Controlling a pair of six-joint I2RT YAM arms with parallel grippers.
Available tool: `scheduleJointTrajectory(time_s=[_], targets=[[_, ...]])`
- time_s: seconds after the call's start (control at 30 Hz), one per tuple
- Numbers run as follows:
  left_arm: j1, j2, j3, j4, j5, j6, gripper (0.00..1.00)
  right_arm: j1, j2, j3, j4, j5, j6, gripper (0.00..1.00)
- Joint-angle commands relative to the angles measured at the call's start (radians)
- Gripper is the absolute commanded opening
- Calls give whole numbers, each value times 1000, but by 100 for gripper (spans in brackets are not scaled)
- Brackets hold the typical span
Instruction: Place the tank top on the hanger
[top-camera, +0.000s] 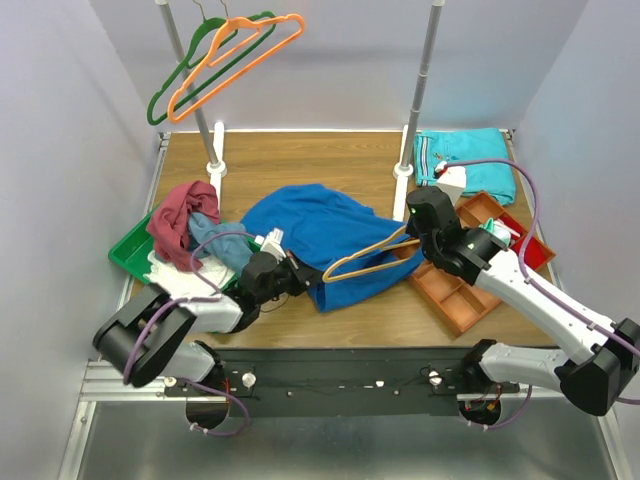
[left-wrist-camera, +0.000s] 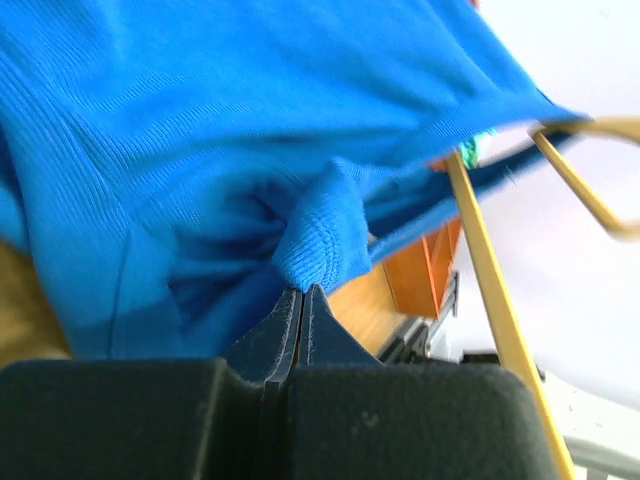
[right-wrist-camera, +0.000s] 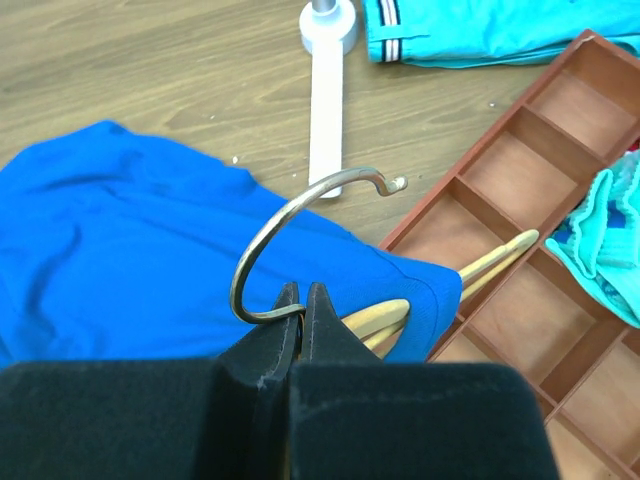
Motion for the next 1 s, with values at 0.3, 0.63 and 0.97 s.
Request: scheduleJointTrajectory(time_s=[0.3,0.63,0.97], targets=[[-2,-489,-75,-290,-50,195,0,-3,66,44,-114,250,44,1],[1,-698,-77,-468,-70,243,0,-3,107,77,-155,304,79,1],[1,-844,-55,-555,-86,280,0,-3,129,94,-146,298,76,1]])
